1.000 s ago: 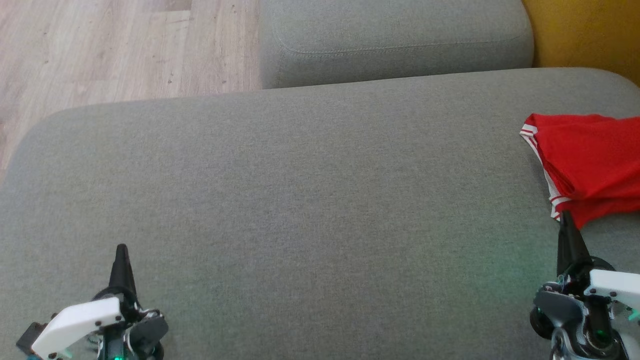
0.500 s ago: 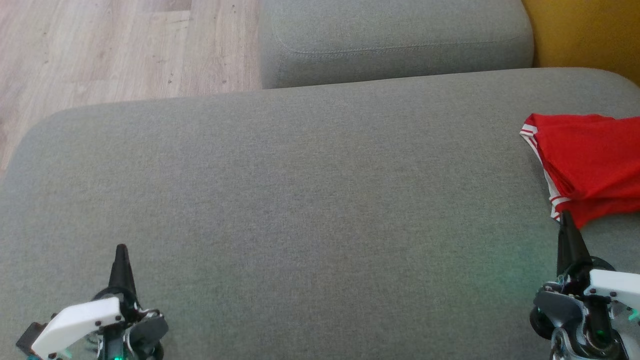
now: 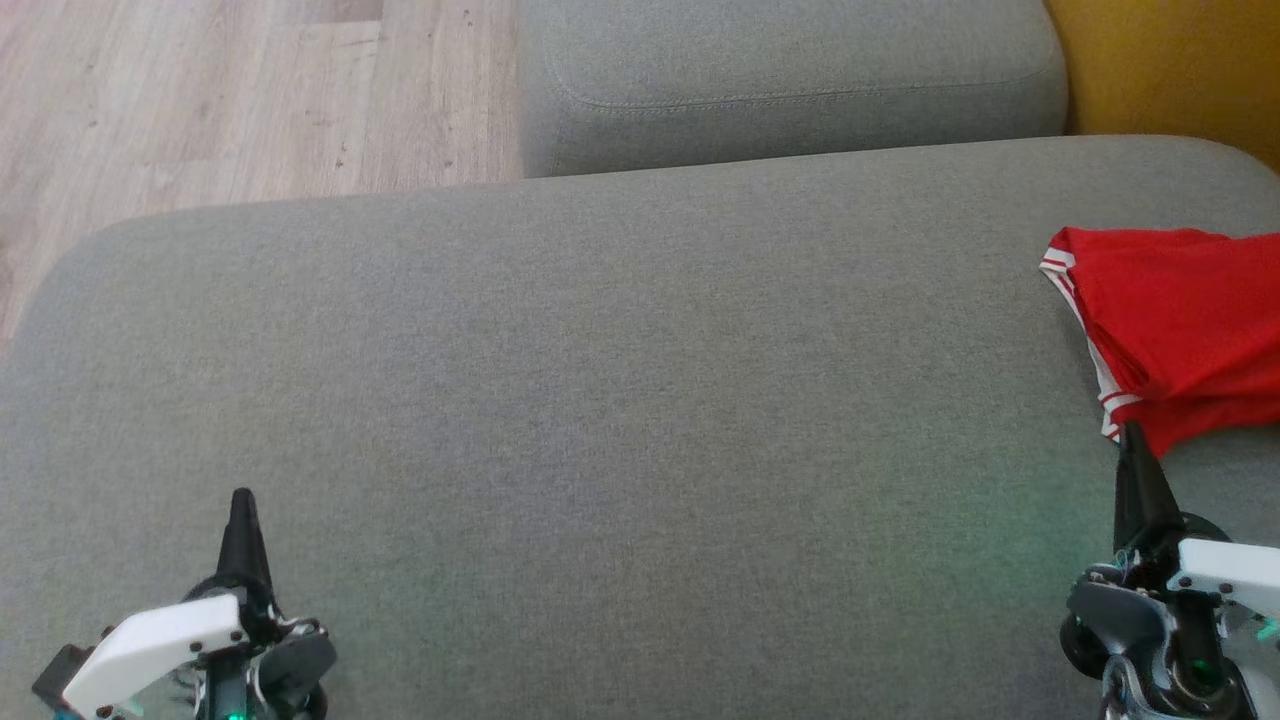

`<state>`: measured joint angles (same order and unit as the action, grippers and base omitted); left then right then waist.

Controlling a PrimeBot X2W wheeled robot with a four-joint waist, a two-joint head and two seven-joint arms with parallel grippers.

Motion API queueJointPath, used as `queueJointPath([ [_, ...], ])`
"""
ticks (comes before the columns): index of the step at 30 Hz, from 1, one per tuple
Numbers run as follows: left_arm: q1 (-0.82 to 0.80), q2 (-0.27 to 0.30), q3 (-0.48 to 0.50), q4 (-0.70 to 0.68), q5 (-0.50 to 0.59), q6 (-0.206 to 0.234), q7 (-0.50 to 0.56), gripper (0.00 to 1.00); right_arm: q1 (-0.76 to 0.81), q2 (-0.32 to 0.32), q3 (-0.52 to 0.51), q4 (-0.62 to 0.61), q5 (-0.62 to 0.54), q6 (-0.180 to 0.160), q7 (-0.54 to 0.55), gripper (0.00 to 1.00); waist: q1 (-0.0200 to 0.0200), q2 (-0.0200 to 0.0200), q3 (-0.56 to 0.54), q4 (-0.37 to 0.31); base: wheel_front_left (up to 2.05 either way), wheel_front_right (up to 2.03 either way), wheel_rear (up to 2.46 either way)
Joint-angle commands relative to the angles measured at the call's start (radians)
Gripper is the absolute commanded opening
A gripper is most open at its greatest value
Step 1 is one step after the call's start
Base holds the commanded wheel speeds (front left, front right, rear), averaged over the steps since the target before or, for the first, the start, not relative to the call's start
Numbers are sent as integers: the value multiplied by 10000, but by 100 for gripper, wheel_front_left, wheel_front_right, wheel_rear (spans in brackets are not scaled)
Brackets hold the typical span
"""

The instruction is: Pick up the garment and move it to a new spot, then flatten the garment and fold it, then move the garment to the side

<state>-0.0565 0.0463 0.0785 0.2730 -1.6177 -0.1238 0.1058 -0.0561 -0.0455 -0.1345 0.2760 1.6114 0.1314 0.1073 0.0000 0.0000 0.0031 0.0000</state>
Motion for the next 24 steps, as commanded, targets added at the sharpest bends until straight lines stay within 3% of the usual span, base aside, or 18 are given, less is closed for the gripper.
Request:
queueJointPath([
  [1, -516, 41, 361, -279, 98, -69, 81, 0, -519, -48, 198, -312, -36, -7, 67, 0, 0, 0, 0, 0, 0, 0, 0],
  [24, -516, 41, 362, -280, 99, -69, 82, 0, -519, -48, 197, -312, -37, -7, 67, 0, 0, 0, 0, 0, 0, 0, 0],
])
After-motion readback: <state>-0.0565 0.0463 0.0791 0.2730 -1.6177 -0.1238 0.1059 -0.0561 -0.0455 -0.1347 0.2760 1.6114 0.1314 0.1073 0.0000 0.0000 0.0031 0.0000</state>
